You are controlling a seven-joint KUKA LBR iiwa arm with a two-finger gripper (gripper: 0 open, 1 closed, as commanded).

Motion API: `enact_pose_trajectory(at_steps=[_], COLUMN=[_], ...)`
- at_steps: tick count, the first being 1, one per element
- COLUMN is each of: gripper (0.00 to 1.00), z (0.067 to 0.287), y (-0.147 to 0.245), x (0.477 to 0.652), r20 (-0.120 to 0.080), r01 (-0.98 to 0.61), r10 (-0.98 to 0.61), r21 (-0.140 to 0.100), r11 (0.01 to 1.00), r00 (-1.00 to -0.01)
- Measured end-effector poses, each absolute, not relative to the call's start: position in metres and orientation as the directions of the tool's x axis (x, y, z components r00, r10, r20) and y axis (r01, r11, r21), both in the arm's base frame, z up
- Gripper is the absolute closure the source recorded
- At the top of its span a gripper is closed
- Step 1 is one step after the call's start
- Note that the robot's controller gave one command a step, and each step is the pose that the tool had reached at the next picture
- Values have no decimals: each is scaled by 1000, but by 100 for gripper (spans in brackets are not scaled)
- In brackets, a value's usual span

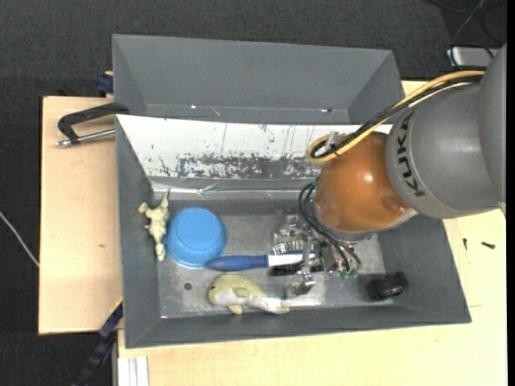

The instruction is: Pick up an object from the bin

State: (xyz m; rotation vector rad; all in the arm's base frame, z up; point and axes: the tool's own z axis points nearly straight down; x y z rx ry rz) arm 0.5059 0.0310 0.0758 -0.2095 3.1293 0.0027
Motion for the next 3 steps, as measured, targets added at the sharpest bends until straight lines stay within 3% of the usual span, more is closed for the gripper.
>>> enact_pose_trajectory(at_steps=[1,2,3], gripper=[0,100,100], z=[76,77,97], y=[32,32,33], x=[507,508,509], r20=[-5,-8,-6], r01=[-132,-132,-131], r10=[-132,-132,-131], r21=[2,2,1], r11=[991,991,991], r00=[-991,-991,-991])
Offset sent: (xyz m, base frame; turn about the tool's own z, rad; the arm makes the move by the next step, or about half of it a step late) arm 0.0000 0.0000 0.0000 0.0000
